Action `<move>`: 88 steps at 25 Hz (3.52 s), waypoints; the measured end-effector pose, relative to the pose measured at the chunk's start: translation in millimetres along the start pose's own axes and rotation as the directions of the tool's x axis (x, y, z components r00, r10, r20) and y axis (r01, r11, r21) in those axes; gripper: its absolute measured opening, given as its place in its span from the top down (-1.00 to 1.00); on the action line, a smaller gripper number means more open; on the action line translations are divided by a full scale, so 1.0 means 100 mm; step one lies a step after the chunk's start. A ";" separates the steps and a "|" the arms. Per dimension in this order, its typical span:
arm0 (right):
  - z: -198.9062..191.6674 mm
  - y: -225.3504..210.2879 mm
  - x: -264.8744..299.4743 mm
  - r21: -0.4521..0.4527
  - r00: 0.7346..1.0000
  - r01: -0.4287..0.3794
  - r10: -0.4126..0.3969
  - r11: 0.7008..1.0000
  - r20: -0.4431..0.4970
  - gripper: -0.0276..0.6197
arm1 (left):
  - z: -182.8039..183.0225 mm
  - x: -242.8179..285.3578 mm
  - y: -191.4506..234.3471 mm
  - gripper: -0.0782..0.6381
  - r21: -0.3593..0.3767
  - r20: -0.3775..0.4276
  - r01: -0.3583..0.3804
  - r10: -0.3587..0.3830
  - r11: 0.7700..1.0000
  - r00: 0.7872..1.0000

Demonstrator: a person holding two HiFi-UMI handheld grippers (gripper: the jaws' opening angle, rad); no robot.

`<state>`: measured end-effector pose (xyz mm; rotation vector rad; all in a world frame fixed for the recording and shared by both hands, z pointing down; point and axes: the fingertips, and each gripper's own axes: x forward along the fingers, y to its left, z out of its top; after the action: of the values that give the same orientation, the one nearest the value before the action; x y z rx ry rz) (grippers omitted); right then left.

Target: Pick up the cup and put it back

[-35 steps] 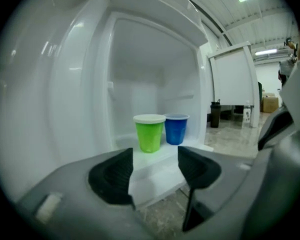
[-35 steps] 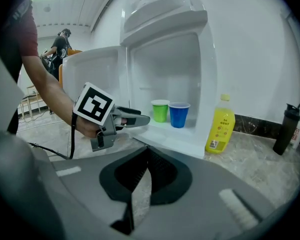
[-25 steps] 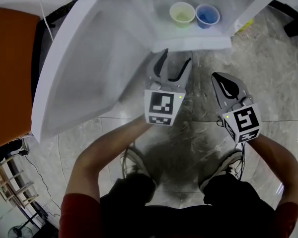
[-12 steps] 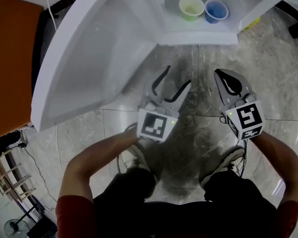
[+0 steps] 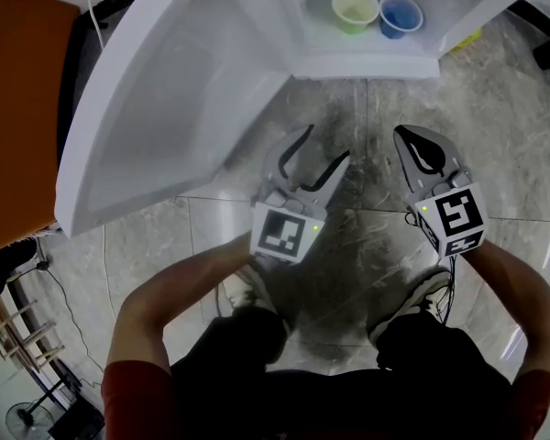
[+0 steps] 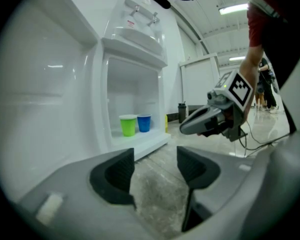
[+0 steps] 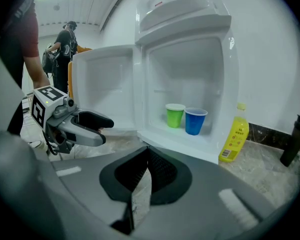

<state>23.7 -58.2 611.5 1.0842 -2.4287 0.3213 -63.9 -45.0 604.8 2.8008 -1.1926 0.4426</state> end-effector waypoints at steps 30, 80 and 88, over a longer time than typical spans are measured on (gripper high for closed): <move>-0.13 0.01 0.00 0.013 0.998 -0.036 0.036 0.999 -0.042 0.91 | 0.00 0.14 0.05 0.79 -0.028 0.002 -0.021 0.021 0.999 1.000; 2.51 0.65 -3.33 0.352 0.942 0.301 -0.218 0.886 -0.257 0.91 | 3.57 -1.84 -0.55 0.79 -0.158 -0.408 -0.237 0.155 0.959 0.900; 4.14 0.71 -4.19 0.405 0.964 0.258 -0.205 0.877 -0.169 0.91 | 5.21 -2.66 -0.53 0.79 -0.230 -0.396 -0.261 0.154 0.938 0.905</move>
<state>86.0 97.3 42.2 1.4758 -2.1394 0.8388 -77.6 87.7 32.8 2.2310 -1.3461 0.7219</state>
